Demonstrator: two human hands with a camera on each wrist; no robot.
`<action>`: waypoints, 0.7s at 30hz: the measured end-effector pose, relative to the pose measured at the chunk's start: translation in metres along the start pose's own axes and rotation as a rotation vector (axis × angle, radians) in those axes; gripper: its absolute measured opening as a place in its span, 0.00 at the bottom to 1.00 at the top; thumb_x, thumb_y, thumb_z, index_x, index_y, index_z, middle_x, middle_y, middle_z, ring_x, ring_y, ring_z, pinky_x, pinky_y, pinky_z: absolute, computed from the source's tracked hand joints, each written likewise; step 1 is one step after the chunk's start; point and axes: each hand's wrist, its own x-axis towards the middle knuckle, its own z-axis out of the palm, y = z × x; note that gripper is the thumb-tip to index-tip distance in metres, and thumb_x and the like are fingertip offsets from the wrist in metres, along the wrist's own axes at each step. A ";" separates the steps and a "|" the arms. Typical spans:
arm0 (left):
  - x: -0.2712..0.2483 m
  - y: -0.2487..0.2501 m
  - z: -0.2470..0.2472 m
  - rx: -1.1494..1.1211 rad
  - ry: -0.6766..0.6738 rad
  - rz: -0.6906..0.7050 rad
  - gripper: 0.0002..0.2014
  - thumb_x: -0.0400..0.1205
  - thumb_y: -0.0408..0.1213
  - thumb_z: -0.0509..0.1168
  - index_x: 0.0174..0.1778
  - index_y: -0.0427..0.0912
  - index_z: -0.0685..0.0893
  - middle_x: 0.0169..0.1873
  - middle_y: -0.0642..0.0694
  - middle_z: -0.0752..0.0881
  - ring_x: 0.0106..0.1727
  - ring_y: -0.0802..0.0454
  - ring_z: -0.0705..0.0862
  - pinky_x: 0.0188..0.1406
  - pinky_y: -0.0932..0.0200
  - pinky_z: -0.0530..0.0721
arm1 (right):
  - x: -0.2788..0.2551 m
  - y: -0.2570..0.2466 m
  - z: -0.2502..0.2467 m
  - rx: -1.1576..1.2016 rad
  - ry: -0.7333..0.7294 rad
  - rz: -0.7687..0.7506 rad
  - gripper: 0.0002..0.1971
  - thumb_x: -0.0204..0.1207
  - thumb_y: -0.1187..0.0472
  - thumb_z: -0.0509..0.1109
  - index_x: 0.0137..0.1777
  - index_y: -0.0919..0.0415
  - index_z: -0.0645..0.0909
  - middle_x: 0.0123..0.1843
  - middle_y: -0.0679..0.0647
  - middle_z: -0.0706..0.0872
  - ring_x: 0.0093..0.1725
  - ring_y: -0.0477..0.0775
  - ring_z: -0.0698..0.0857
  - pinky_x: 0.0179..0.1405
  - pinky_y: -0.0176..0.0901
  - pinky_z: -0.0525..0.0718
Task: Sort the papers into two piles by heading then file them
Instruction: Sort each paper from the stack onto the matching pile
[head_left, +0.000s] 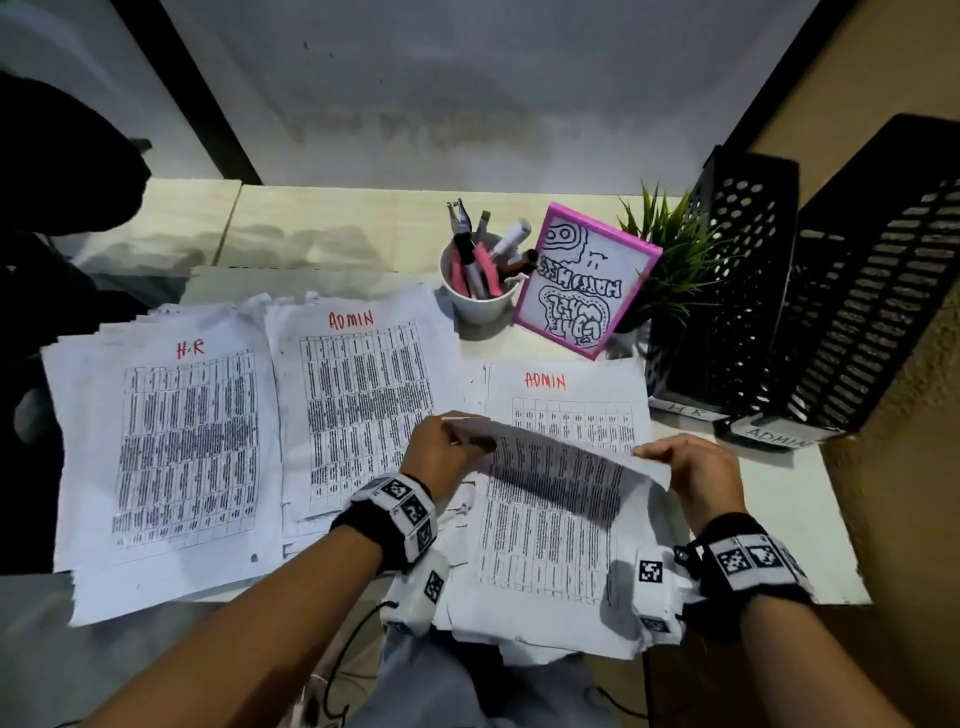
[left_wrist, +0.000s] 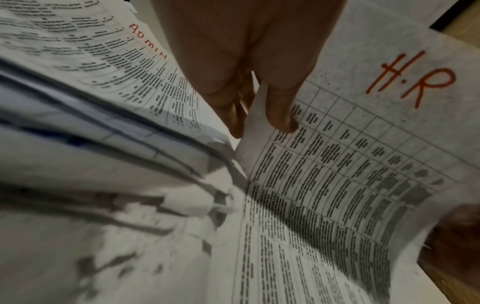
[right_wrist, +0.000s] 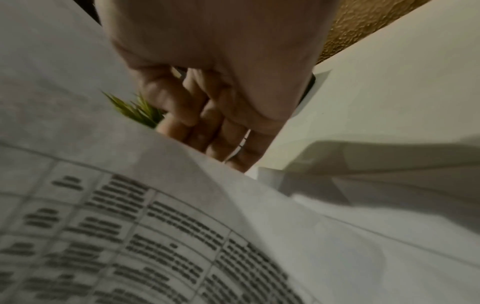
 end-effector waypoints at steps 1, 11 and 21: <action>-0.002 -0.002 -0.001 -0.016 0.001 -0.008 0.07 0.73 0.19 0.71 0.44 0.31 0.88 0.33 0.48 0.88 0.32 0.62 0.88 0.30 0.72 0.82 | 0.011 0.006 -0.001 -0.104 0.055 0.002 0.12 0.70 0.83 0.58 0.37 0.72 0.82 0.25 0.52 0.87 0.33 0.52 0.86 0.31 0.34 0.83; -0.030 0.013 -0.007 -0.186 -0.051 -0.010 0.08 0.81 0.22 0.62 0.55 0.28 0.81 0.45 0.40 0.88 0.44 0.53 0.88 0.38 0.69 0.85 | 0.050 0.030 0.005 -0.699 0.106 0.132 0.18 0.57 0.60 0.86 0.40 0.65 0.80 0.39 0.58 0.88 0.40 0.58 0.87 0.44 0.51 0.87; -0.027 0.039 -0.192 -0.117 0.820 0.287 0.19 0.76 0.28 0.73 0.43 0.48 0.66 0.40 0.51 0.77 0.34 0.54 0.77 0.30 0.71 0.78 | 0.060 0.047 -0.005 -0.757 0.124 0.148 0.20 0.51 0.59 0.86 0.42 0.62 0.84 0.38 0.62 0.90 0.39 0.62 0.89 0.42 0.59 0.88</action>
